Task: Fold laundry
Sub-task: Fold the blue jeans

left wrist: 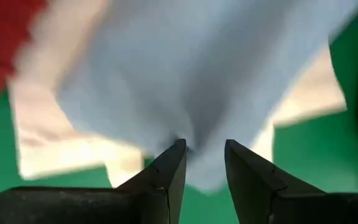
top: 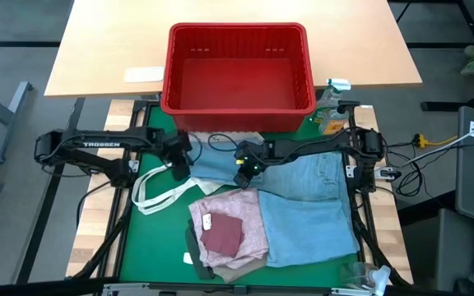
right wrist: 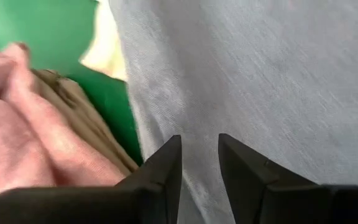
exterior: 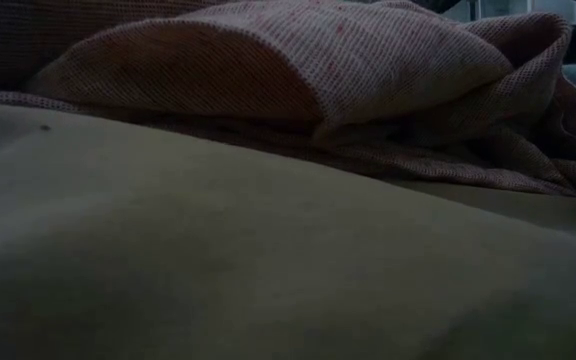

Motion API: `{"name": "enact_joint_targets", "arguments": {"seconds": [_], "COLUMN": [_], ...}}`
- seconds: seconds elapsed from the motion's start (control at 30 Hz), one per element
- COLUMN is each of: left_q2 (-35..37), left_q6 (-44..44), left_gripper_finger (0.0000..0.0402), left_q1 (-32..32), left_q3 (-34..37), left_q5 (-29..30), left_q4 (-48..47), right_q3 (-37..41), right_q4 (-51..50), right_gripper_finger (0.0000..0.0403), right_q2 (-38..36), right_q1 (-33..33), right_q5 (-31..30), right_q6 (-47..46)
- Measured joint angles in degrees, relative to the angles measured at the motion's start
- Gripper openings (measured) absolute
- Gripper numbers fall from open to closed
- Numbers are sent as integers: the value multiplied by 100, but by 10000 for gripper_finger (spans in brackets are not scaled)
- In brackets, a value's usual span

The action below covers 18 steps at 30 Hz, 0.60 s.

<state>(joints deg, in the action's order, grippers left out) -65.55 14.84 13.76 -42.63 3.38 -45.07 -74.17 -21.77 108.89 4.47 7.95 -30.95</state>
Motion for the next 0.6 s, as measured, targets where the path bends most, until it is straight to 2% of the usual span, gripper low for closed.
{"name": "enact_joint_targets", "arguments": {"seconds": [0.1, 0.23, 0.47, 0.6], "left_q2": [37, 34, 32, 32], "left_q6": [271, 596, 1169, 1321], "left_gripper_finger": [105, 105, 105, 105], "left_q1": [-384, -894, -1635, -1883], "left_q3": [12, 141, 536, 825], "left_q5": [-2, 86, 1129, 1300], "left_q4": [-466, -543, -295, 184], "right_q3": [2, -2, -2, -2], "right_q4": [173, 666, 1513, 1969], "right_gripper_finger": [106, 106, 106, 106], "right_q2": [-81, -83, -81, -14], "right_q1": [0, 0, 0, 0], "right_q5": [15, 19, -185, -419], "right_q6": [79, 156, 511, 869]}}
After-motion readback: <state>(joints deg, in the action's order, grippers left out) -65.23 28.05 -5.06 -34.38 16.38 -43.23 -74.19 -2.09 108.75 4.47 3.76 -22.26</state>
